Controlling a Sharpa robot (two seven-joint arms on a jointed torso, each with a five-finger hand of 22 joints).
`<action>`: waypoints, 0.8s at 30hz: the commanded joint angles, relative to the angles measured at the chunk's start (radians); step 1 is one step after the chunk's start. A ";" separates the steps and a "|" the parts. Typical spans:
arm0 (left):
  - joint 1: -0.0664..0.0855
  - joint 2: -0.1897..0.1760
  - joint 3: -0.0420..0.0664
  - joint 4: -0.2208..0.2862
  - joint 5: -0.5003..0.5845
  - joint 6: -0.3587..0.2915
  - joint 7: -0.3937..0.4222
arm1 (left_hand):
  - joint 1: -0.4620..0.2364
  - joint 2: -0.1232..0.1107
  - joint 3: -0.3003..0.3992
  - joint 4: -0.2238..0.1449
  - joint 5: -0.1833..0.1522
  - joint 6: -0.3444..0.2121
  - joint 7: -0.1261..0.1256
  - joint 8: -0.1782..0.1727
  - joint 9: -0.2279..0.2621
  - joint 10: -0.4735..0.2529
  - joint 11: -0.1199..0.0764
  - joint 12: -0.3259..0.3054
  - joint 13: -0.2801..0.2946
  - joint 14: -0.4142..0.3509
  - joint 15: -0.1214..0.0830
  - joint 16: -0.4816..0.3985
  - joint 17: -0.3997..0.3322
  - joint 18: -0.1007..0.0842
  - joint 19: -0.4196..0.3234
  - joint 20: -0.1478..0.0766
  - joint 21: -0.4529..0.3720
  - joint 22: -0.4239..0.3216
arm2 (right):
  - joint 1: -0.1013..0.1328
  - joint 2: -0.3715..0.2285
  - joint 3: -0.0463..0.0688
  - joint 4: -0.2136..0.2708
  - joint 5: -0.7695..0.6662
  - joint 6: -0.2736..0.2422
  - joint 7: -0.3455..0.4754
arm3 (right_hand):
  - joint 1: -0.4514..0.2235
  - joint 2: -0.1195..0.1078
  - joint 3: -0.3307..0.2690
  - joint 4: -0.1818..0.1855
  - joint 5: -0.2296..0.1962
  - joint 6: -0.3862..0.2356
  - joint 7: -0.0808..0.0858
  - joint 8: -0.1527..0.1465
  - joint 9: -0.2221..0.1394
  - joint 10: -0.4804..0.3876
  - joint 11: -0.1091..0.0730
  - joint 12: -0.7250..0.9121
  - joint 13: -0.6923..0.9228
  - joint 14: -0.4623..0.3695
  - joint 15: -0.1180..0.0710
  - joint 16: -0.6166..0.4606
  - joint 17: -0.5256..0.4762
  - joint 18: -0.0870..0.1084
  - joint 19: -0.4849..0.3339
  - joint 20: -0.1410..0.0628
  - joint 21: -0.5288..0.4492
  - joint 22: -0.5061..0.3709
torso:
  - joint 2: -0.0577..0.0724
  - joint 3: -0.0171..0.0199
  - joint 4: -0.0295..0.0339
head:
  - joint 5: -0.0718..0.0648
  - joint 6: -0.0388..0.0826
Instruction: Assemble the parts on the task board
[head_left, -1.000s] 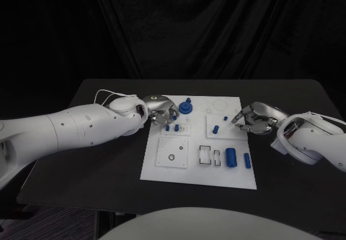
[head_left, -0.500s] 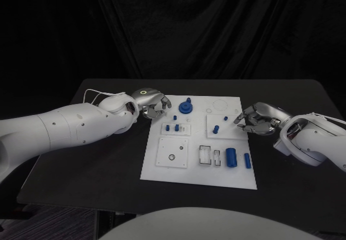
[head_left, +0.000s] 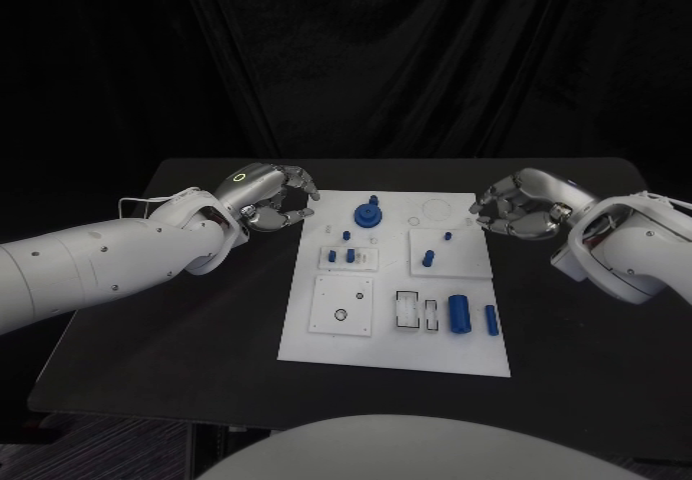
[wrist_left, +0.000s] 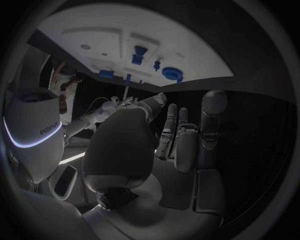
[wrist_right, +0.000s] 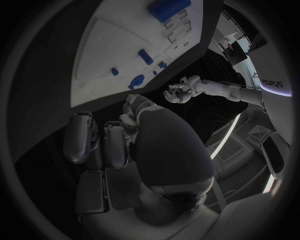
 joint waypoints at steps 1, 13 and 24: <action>0.003 -0.017 0.000 0.038 0.344 0.057 0.224 | 0.008 0.011 -0.067 0.074 0.042 -0.017 -0.011 0.017 0.011 -0.057 -0.004 0.056 0.026 -0.061 0.003 -0.036 -0.084 0.033 -0.060 0.000 -0.239 -0.141 | 0.025 0.024 0.000 -0.002 -0.082 -0.031 -0.043 | 0.000 -0.017 0.013 0.005 0.001 0.003 0.009 0.000 -0.001 -0.139 0.004 -0.114 -0.124 0.021 0.010 -0.010 -0.014 0.013 -0.017 0.002 -0.027 0.128 | -0.006 -0.0017 -0.0011 | -0.007 0.000; 0.002 -0.059 -0.001 0.169 0.990 0.505 0.378 | 0.069 0.164 -0.324 0.150 0.209 -0.126 0.009 0.047 -0.033 -0.168 0.112 0.153 -0.056 -0.795 0.195 -0.765 -0.854 0.016 -0.496 0.184 -0.525 -0.881 | -0.004 0.073 0.000 -0.028 -0.556 -0.016 -0.192 | -0.043 -0.149 0.183 -0.030 -0.186 -0.150 -0.028 -0.045 -0.009 -0.517 0.075 -0.501 -0.443 -0.062 0.054 -0.048 -0.097 0.044 -0.125 0.044 -0.189 0.093 | -0.013 -0.0291 0.0201 | -0.062 0.000; -0.001 -0.098 -0.001 0.252 1.092 0.628 0.397 | 0.058 0.255 -0.490 0.151 0.201 -0.322 0.055 -0.092 -0.248 -0.363 0.071 -0.133 -0.404 -1.313 0.154 -1.313 -1.218 -0.041 -0.943 0.085 -0.538 -1.074 | -0.047 0.027 0.000 0.011 -0.623 -0.070 -0.234 | -0.078 -0.132 0.086 -0.029 -0.208 -0.177 -0.022 -0.068 -0.012 -0.526 0.076 -0.543 -0.551 -0.035 0.064 -0.027 -0.082 0.033 -0.075 0.051 -0.160 0.103 | -0.014 -0.0556 0.0547 | -0.081 0.000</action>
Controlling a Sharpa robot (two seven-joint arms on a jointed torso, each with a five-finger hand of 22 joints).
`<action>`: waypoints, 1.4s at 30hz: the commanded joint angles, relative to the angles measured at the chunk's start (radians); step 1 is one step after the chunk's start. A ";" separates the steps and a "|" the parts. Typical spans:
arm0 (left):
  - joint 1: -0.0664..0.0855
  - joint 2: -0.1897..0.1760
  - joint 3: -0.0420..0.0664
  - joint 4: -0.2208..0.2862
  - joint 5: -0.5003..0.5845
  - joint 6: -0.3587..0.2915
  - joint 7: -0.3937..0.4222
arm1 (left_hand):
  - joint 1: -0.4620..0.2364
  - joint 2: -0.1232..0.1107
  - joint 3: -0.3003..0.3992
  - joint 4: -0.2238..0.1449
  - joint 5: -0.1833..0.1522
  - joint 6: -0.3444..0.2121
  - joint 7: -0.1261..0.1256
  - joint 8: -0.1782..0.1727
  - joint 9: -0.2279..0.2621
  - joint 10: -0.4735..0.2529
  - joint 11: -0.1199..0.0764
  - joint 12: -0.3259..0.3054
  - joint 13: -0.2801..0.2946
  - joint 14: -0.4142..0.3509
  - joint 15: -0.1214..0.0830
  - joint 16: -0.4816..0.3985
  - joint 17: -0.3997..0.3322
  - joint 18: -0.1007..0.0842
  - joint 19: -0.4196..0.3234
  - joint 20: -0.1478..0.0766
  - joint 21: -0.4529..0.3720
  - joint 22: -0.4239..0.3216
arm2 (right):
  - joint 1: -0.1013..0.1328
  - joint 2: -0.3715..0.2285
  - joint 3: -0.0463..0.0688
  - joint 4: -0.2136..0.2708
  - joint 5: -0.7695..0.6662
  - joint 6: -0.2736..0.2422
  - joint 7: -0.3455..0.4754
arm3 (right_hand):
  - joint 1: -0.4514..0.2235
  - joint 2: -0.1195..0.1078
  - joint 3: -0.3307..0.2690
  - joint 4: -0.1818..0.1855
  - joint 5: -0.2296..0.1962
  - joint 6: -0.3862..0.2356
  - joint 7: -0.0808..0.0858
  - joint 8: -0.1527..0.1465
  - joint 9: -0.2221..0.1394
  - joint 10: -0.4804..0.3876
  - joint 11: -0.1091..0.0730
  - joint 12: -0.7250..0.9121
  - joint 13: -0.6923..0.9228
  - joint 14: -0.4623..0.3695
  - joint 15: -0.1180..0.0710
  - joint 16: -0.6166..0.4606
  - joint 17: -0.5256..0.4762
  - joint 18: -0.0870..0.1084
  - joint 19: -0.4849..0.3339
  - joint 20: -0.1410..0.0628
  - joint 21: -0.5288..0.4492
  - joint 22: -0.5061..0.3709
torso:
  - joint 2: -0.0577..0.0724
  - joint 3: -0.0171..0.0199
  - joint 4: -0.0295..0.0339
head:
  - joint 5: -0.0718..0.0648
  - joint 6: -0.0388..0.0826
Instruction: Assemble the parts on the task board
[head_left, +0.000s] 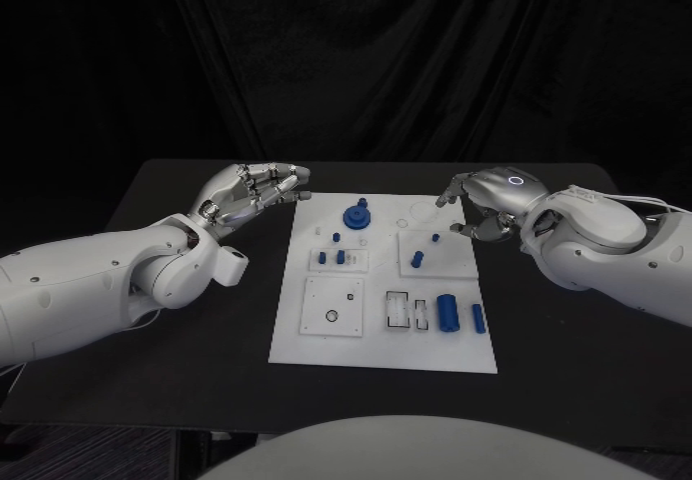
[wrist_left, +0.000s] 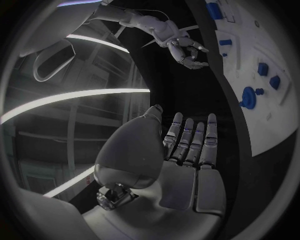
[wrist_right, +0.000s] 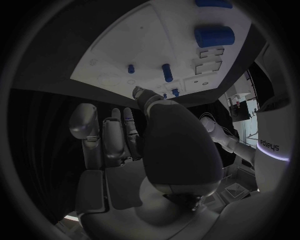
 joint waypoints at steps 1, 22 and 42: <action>-0.001 -0.012 0.001 0.023 0.098 0.097 0.235 | -0.007 0.020 -0.032 0.000 -0.018 -0.088 -0.003 -0.040 -0.053 -0.076 -0.037 -0.098 -0.076 -0.134 -0.034 -0.119 -0.050 -0.012 -0.145 -0.039 -0.035 -0.026 | -0.005 -0.015 0.001 0.013 -0.056 -0.055 -0.049 | 0.000 0.011 -0.016 -0.002 0.013 -0.011 0.006 -0.027 -0.009 0.016 0.010 -0.025 -0.046 0.019 0.019 0.013 0.015 -0.007 0.024 0.015 0.024 0.105 | 0.001 -0.0147 0.0168 | -0.005 0.000; -0.002 -0.074 0.001 0.109 0.185 0.067 0.223 | -0.007 0.088 -0.197 0.002 -0.031 -0.270 -0.068 -0.091 -0.197 -0.176 -0.089 -0.234 -0.224 -0.248 -0.099 -0.243 -0.078 -0.018 -0.500 -0.109 -0.076 -0.080 | -0.038 0.003 0.000 -0.041 0.164 -0.034 -0.002 | 0.005 0.035 -0.008 0.013 0.055 0.040 0.047 -0.053 -0.017 0.093 0.021 -0.045 -0.152 0.021 0.035 0.019 0.009 -0.007 0.035 0.033 0.021 0.111 | 0.034 -0.0572 0.0611 | -0.061 0.000; -0.002 -0.065 0.001 0.099 0.215 0.066 0.225 | 0.019 0.116 -0.242 -0.001 0.007 -0.311 -0.077 -0.093 -0.223 -0.219 -0.093 -0.236 -0.227 -0.259 -0.100 -0.261 -0.084 -0.043 -0.516 -0.131 -0.077 -0.083 | -0.046 0.004 0.000 -0.044 0.200 -0.009 -0.008 | -0.029 0.026 0.051 0.021 0.051 0.145 0.083 -0.045 0.005 0.262 0.004 -0.094 -0.255 0.042 0.020 0.038 0.030 -0.016 0.067 0.020 0.063 0.133 | 0.036 -0.0588 0.0608 | -0.064 0.000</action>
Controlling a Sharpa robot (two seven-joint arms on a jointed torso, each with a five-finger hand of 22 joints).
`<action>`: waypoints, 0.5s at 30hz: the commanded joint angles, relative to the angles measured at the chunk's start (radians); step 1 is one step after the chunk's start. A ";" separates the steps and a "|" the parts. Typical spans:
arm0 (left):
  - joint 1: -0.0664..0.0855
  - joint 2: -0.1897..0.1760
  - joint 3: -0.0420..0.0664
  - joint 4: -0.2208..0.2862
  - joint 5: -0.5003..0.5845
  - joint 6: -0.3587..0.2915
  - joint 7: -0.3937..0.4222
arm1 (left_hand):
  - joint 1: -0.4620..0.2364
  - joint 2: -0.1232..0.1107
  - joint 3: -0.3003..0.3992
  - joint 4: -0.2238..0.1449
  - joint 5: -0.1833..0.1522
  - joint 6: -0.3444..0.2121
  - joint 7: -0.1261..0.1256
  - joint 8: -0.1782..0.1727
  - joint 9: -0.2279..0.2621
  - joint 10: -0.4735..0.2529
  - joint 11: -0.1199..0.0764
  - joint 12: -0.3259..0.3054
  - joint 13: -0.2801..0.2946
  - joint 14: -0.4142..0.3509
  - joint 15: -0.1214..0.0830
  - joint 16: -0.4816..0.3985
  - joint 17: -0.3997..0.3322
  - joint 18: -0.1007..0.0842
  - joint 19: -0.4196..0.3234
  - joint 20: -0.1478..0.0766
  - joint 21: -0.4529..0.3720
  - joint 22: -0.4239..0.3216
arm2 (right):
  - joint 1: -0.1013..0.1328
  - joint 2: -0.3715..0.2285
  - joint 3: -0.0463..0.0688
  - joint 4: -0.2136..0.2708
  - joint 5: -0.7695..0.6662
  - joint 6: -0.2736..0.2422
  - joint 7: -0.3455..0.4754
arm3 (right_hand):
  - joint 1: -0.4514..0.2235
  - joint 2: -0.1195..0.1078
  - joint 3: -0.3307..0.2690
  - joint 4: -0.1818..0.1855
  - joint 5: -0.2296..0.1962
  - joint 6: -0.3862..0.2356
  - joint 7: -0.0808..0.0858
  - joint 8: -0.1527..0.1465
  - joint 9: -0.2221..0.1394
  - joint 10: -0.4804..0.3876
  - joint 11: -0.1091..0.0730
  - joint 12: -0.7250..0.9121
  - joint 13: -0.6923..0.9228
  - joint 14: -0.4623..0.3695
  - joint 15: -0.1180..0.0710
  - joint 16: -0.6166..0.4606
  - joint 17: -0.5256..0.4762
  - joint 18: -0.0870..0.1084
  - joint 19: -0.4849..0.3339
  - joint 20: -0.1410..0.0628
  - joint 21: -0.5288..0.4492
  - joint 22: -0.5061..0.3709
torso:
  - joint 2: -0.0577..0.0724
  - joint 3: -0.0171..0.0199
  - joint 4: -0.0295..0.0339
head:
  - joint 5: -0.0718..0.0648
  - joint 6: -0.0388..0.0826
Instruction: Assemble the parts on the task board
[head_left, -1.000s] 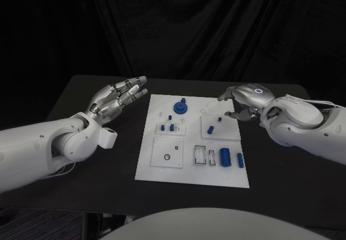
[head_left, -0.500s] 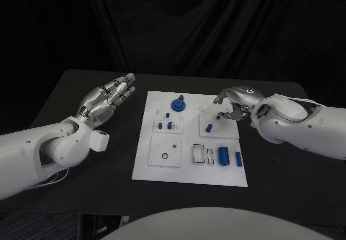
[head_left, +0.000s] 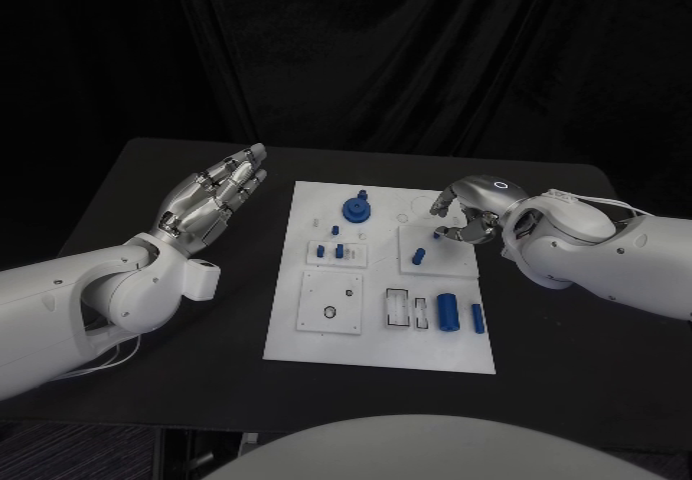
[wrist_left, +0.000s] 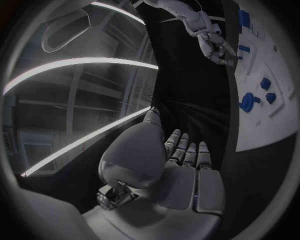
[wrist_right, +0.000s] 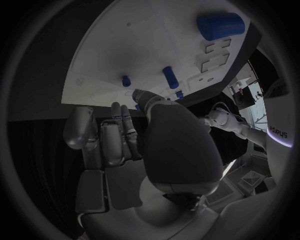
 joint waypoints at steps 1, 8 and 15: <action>-0.001 0.004 0.001 -0.002 0.012 0.011 0.219 | 0.015 0.001 -0.007 -0.001 0.012 0.017 0.014 0.004 0.001 0.000 0.015 0.019 0.000 0.002 0.017 0.005 0.002 0.019 0.002 0.029 -0.001 0.002 | -0.004 -0.002 0.000 0.002 0.011 0.012 -0.016 | -0.013 -0.002 0.010 -0.001 0.003 0.019 0.000 0.008 0.005 0.019 0.001 -0.009 -0.010 0.010 -0.002 0.006 0.002 -0.015 0.009 0.000 0.003 0.133 | -0.002 -0.0016 0.0045 | -0.005 0.000; -0.002 0.011 0.001 -0.009 0.012 0.024 0.217 | 0.033 0.002 -0.007 -0.005 0.034 0.026 0.021 0.005 0.002 -0.003 0.025 0.027 0.000 0.005 0.035 0.012 0.005 0.034 0.005 0.061 0.002 0.003 | -0.010 0.000 0.000 -0.002 0.011 0.021 -0.033 | -0.013 -0.003 0.020 -0.008 0.010 0.040 -0.007 0.013 0.017 0.056 -0.007 -0.007 -0.015 0.017 -0.008 0.014 0.017 -0.019 0.018 -0.005 0.020 0.139 | -0.003 -0.0033 0.0036 | -0.003 0.000; -0.002 0.014 0.001 -0.016 0.012 0.027 0.209 | 0.072 0.004 0.005 -0.014 0.105 0.080 0.055 0.014 0.009 0.005 0.047 0.061 0.004 0.011 0.055 0.025 0.008 0.051 0.013 0.099 0.008 0.008 | -0.018 0.002 0.000 -0.004 0.007 0.028 -0.050 | -0.020 -0.003 0.022 -0.008 0.006 0.044 -0.008 0.012 0.022 0.075 -0.011 -0.003 -0.016 0.023 -0.012 0.020 0.026 -0.022 0.027 -0.008 0.038 0.145 | -0.004 -0.0052 0.0027 | 0.000 0.000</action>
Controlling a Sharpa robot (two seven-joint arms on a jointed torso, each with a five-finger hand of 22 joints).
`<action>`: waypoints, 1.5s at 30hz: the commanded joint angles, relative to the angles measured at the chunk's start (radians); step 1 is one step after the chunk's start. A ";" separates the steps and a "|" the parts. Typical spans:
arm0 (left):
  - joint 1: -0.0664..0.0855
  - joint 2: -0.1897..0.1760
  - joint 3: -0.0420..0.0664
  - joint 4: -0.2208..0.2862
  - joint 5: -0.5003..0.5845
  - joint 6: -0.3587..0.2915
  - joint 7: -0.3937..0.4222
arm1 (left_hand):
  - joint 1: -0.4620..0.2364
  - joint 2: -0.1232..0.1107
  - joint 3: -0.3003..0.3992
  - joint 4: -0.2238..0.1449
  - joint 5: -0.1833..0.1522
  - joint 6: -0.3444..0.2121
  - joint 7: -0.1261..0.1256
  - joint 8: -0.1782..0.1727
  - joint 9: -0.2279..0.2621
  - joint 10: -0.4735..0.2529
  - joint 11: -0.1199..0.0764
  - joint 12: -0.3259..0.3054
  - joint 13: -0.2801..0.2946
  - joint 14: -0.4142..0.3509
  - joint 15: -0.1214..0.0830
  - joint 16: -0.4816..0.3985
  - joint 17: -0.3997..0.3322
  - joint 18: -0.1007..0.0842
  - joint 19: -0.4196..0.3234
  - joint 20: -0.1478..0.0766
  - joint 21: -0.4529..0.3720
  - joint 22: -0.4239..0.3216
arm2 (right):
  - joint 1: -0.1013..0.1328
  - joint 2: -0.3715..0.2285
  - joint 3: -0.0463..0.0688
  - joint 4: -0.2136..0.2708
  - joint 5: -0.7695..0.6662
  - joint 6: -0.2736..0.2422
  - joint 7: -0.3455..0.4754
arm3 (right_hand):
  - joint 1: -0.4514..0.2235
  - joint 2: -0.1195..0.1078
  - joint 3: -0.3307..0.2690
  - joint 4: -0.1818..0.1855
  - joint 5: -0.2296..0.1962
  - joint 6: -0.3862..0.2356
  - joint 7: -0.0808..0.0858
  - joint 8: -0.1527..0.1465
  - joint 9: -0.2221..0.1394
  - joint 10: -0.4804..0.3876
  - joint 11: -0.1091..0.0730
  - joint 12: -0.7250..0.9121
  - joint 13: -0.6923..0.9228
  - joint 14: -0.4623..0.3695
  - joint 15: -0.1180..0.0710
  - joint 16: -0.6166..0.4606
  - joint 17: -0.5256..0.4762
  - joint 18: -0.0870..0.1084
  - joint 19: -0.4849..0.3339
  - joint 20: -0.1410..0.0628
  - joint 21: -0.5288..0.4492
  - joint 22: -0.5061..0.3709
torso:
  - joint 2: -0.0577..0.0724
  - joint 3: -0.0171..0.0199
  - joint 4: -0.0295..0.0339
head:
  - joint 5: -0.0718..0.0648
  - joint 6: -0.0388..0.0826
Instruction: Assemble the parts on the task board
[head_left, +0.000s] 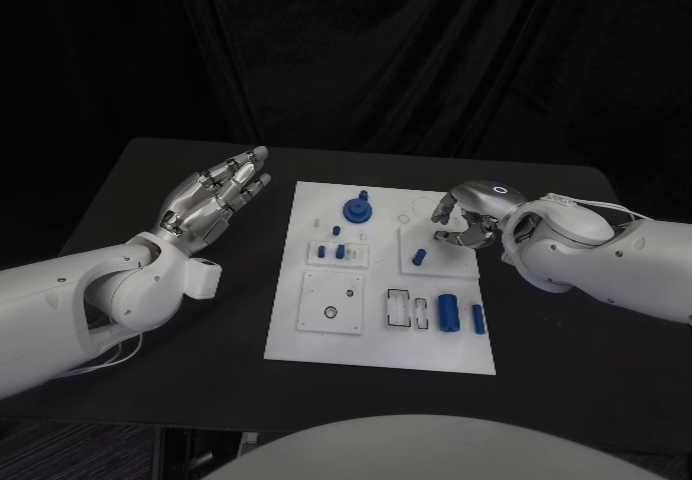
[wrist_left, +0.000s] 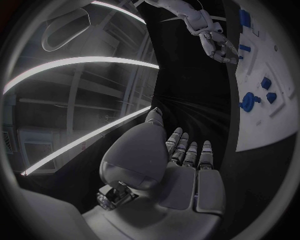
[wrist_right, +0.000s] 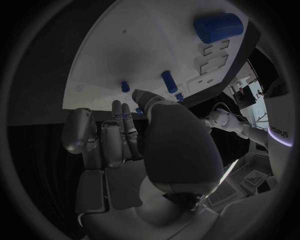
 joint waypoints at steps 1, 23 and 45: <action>-0.002 0.004 0.001 -0.003 0.005 0.016 0.207 | 0.019 0.000 0.007 -0.011 0.026 0.030 0.013 0.007 0.004 0.005 0.017 0.020 0.003 0.000 0.011 0.007 0.002 0.021 0.004 0.018 0.009 0.003 | -0.006 0.002 0.000 -0.002 -0.007 0.012 -0.038 | -0.006 0.002 0.008 0.001 0.001 0.009 -0.002 0.001 0.003 0.018 -0.001 0.006 -0.001 0.011 -0.005 0.005 0.002 -0.006 0.007 -0.002 0.008 0.146 | -0.001 -0.0026 0.0001 | -0.002 0.000; -0.008 0.013 0.001 -0.016 0.005 0.010 0.193 | 0.048 0.006 0.036 -0.016 0.079 0.052 0.023 0.009 0.005 0.008 0.023 0.043 0.004 -0.003 0.002 0.008 0.001 0.022 0.004 0.007 0.011 0.003 | -0.022 0.020 0.001 -0.029 -0.033 0.003 -0.048 | -0.002 0.006 0.016 -0.008 0.008 0.014 -0.006 0.000 0.010 0.028 -0.005 0.003 -0.004 0.008 -0.008 -0.002 -0.011 -0.004 0.004 -0.006 -0.001 0.144 | 0.001 -0.0020 0.0001 | 0.005 0.000; -0.016 0.014 0.001 -0.021 0.005 0.019 0.182 | 0.052 0.005 0.054 -0.015 0.105 0.046 0.021 0.007 0.005 -0.008 0.022 0.033 0.002 -0.006 0.005 0.006 0.001 0.037 0.009 0.029 0.016 0.006 | -0.029 0.049 0.001 -0.051 -0.033 0.015 -0.036 | 0.009 0.026 0.016 -0.043 0.006 0.081 -0.031 0.049 0.065 0.086 -0.029 0.033 0.012 0.011 -0.029 -0.003 -0.009 -0.005 0.008 -0.023 0.003 0.147 | 0.003 -0.0014 -0.0006 | 0.003 0.000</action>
